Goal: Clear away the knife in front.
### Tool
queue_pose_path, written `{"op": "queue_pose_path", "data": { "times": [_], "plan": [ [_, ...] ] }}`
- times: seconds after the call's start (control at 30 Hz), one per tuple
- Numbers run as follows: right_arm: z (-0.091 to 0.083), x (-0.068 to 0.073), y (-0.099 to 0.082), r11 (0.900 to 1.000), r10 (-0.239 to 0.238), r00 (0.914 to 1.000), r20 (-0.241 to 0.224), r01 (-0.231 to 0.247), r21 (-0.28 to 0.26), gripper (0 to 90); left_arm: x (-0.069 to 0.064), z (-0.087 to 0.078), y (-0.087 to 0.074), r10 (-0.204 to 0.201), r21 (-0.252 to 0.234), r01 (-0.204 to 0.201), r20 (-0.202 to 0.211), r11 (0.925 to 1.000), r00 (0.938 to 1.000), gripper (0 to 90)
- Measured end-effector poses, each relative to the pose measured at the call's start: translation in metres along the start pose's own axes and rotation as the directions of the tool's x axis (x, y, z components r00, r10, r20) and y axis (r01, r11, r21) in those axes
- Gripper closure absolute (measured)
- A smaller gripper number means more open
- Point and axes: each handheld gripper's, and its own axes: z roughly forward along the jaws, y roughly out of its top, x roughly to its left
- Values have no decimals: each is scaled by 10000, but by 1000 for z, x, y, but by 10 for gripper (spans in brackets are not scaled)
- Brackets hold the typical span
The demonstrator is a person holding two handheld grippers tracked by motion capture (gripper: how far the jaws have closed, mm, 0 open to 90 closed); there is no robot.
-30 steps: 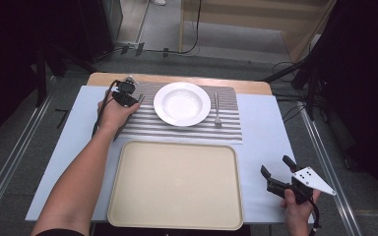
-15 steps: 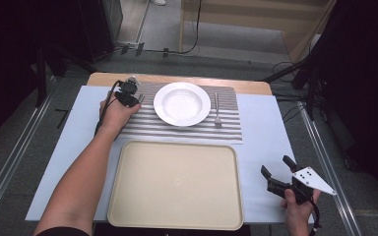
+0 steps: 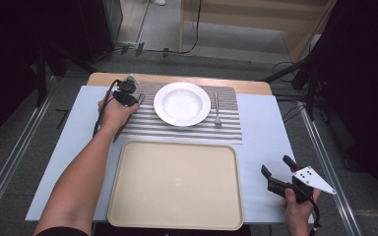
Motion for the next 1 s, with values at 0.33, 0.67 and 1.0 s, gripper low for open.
{"op": "queue_pose_path", "data": {
  "times": [0.33,0.67,1.0],
  "plan": [
    [0,2,1,10000,-61,10000,-20,61,-13,131,-3,4,-4,73,-123,-69,381,9999,9992,783],
    [1,1,0,10000,-16,10000,-37,16,6,131,-4,5,-7,311,-441,-301,227,9986,9993,757],
    [0,1,0,10000,-19,10000,-5,19,11,131,-9,4,-11,522,124,-521,-87,9986,9986,749]
  ]
}}
